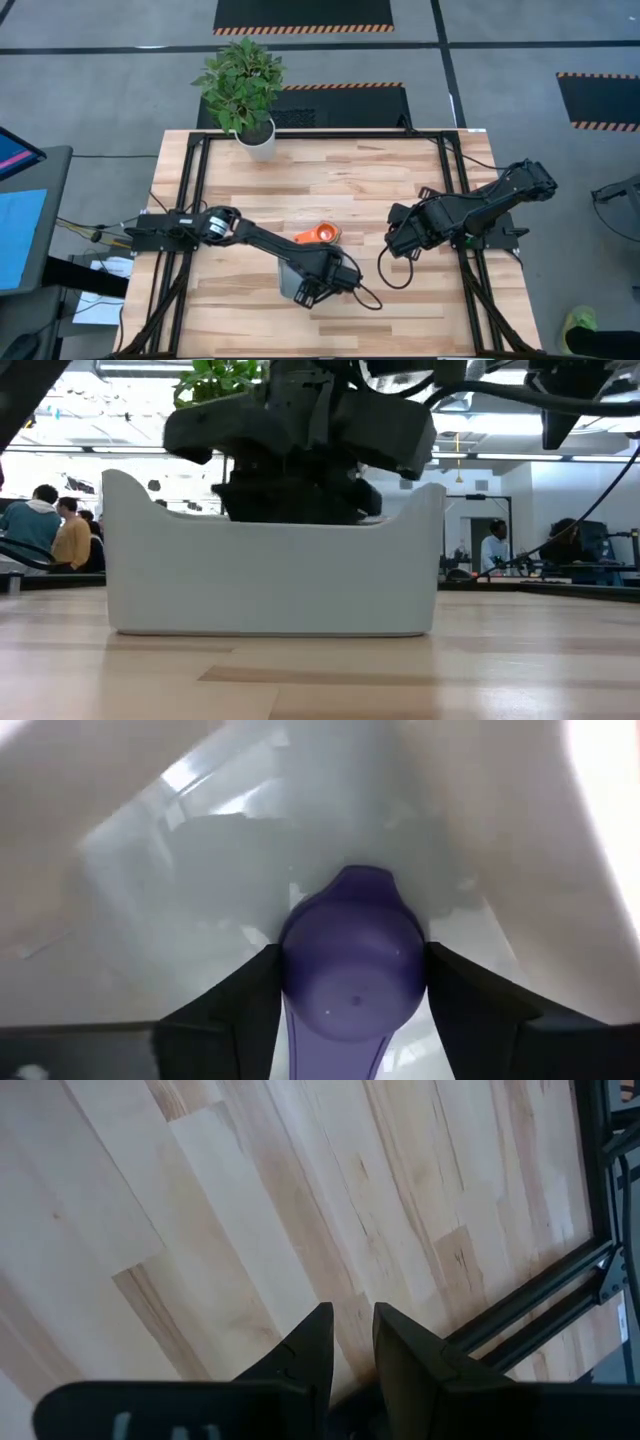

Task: Nest measuring cups in basket
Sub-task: Remove the dark blue measuring cup from the gray bin

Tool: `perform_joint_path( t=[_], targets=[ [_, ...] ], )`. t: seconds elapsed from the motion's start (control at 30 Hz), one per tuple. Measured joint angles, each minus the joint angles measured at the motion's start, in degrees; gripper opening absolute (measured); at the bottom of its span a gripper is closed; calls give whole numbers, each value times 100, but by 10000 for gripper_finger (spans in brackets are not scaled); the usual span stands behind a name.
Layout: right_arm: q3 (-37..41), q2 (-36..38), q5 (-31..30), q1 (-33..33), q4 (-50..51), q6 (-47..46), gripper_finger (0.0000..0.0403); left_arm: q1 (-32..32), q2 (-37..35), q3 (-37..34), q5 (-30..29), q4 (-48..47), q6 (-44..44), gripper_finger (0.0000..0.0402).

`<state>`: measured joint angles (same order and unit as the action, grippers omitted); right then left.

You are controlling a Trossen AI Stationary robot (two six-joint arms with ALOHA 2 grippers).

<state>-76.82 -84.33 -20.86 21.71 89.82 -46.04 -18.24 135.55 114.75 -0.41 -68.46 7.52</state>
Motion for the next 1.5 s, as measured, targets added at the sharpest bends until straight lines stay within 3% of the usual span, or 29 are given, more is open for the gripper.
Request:
perform_joint_path(
  t=[0.2, 0.43, 0.73, 1.33, 1.5],
  targets=[
    [0, 0, -4, 0, -2, 7, 98, 119, -7, 369, -268, -661, -83, 224],
    [0, 0, -9, 0, -5, 21, 98, 191, -9, 799, -284, -1314, -148, 199],
    [0, 2, -26, 0, -29, 107, 98, 198, -24, 1336, -493, -2170, -364, 213],
    [0, 2, -28, 0, -51, 103, 98, 210, -35, 1870, -476, -2158, -798, 130],
    [0, 2, -28, 0, -53, 103, 98, 203, -35, 1813, -129, -2165, -826, 117]
  ],
)
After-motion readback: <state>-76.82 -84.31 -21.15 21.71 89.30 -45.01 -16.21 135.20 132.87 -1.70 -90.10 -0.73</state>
